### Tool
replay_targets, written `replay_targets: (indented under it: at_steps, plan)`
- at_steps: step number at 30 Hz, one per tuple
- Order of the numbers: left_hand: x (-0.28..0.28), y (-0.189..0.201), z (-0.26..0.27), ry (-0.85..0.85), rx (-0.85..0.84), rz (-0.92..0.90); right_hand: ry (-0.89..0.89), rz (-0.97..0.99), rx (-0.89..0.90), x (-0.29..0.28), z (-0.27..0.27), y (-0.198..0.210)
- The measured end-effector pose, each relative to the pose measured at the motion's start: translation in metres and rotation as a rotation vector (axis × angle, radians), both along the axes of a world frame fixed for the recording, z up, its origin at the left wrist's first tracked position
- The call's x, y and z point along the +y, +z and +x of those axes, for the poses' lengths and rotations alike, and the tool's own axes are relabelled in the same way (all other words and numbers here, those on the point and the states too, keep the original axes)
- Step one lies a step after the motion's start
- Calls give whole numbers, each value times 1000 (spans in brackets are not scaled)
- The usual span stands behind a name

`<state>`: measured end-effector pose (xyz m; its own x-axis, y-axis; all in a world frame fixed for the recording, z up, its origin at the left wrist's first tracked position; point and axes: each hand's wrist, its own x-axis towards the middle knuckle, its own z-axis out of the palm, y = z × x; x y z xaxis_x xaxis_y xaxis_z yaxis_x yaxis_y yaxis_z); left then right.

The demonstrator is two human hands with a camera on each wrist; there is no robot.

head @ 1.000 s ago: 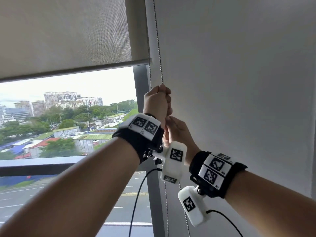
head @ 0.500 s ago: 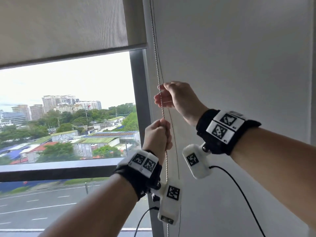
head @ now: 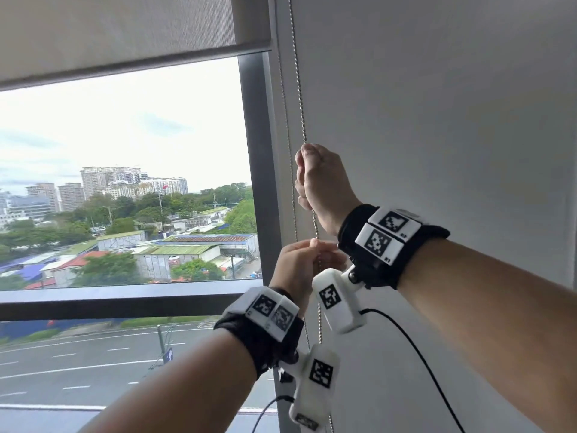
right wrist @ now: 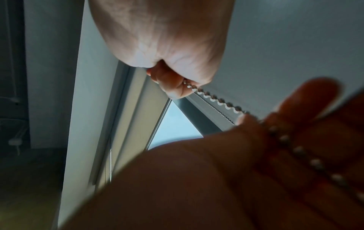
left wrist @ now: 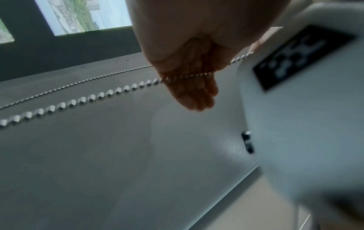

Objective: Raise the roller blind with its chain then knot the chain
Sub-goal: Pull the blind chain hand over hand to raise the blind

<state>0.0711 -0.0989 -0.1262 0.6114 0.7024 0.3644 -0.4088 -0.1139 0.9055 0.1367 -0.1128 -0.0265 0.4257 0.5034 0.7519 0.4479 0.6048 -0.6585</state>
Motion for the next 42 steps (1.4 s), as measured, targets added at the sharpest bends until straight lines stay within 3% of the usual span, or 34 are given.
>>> replay_targets:
  at_steps: [8, 12, 15, 21, 25, 27, 32, 37, 42]
  plan:
    - [23, 54, -3, 70, -199, 32, -59, -31, -71, -1, 6, -37]
    - [23, 81, -1, 58, -175, 144, 22, -64, -105, -2, 6, -63]
    - [19, 94, 2, 65, -174, 138, 58, -83, -8, 2, 3, -86]
    - [8, 73, 5, 123, -155, 111, 118, -133, 93, 1, -1, -120]
    - [14, 61, 7, 159, -144, 99, 253, -207, 153, -11, -4, -124]
    - [17, 60, 6, 173, -141, 99, 252, -211, 116, -14, 1, -120]
    - [17, 53, 0, 202, -144, 119, 21, -169, -36, -14, 24, -72]
    - [9, 32, -2, 189, -99, 100, 64, -126, -74, -20, 20, -3]
    - [4, 16, 1, 191, -65, 58, 159, -170, -60, -17, 4, 39]
